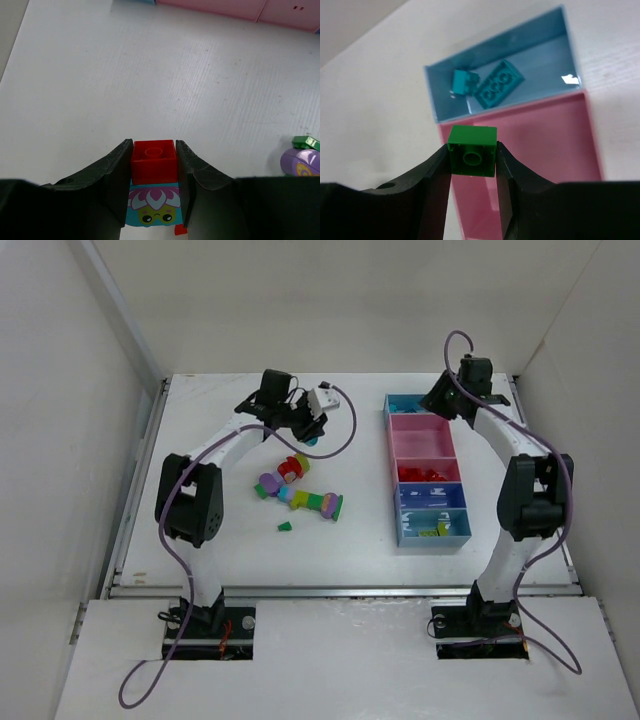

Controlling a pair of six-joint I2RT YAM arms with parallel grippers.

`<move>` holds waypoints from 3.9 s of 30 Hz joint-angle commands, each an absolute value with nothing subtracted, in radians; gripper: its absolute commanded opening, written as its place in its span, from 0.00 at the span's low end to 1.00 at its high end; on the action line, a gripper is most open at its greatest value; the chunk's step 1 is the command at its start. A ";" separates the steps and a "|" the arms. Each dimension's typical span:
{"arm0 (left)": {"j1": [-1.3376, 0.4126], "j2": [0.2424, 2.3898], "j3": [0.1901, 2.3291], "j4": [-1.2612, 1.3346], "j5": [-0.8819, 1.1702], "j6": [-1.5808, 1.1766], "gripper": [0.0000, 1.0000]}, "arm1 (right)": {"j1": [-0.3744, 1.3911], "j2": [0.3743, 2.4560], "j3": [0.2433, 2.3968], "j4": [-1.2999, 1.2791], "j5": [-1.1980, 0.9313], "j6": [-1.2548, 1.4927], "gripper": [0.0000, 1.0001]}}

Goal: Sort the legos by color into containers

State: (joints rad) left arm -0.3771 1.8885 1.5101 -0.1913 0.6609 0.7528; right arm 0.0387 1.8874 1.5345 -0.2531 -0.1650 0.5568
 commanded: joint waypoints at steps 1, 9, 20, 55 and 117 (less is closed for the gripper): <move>-0.374 1.927 1.609 -0.207 0.681 0.726 0.00 | 0.032 1.876 1.594 -0.435 -0.075 0.486 0.00; -0.374 2.017 1.715 -0.186 0.681 0.654 0.00 | 0.032 1.992 1.638 -0.575 -0.034 0.473 0.02; -0.403 2.023 1.753 -0.184 0.713 0.653 0.00 | 0.064 1.999 1.772 -0.609 -0.147 0.287 1.00; -0.529 1.661 1.494 0.078 0.706 0.712 0.00 | 0.219 1.747 1.513 -0.152 -1.057 0.357 0.93; -0.451 1.700 1.609 0.126 0.448 -0.261 0.00 | 0.426 1.793 1.516 0.311 -0.480 0.623 0.41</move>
